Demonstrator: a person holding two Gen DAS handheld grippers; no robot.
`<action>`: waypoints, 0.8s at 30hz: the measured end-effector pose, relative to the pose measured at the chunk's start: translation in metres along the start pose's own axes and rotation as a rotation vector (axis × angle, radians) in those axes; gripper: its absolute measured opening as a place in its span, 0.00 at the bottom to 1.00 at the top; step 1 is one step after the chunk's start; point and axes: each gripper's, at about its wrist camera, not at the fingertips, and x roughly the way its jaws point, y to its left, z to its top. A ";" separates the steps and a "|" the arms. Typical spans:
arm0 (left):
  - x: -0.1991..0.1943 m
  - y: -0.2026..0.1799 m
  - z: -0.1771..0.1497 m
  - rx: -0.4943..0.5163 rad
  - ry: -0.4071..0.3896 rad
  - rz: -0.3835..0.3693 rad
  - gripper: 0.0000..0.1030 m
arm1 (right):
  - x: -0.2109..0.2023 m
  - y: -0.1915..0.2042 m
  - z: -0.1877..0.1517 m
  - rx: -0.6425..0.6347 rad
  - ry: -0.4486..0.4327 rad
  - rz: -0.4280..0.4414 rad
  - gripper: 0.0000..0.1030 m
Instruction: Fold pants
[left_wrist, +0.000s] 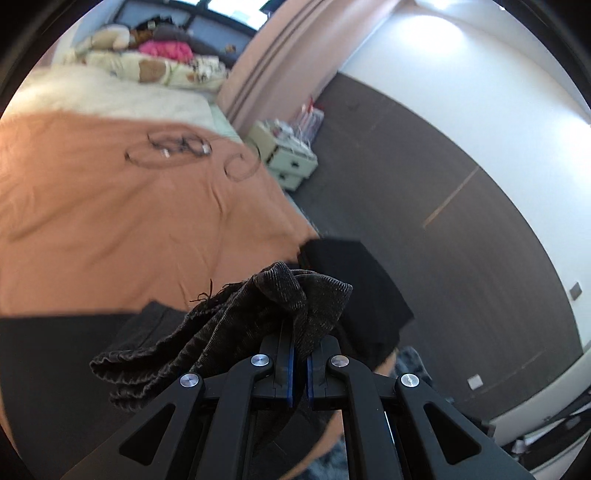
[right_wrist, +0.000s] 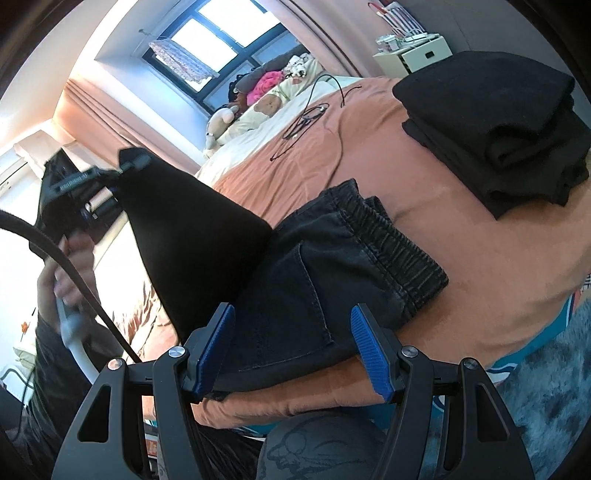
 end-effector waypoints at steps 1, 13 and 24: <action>0.009 -0.002 -0.003 -0.006 0.029 -0.014 0.04 | -0.001 -0.002 0.000 0.004 0.001 0.000 0.62; 0.001 0.033 -0.056 -0.013 0.159 -0.001 0.83 | -0.003 -0.007 0.008 -0.014 0.038 -0.038 0.62; -0.070 0.143 -0.076 -0.144 0.083 0.184 0.83 | 0.029 0.026 0.021 -0.213 0.144 -0.151 0.62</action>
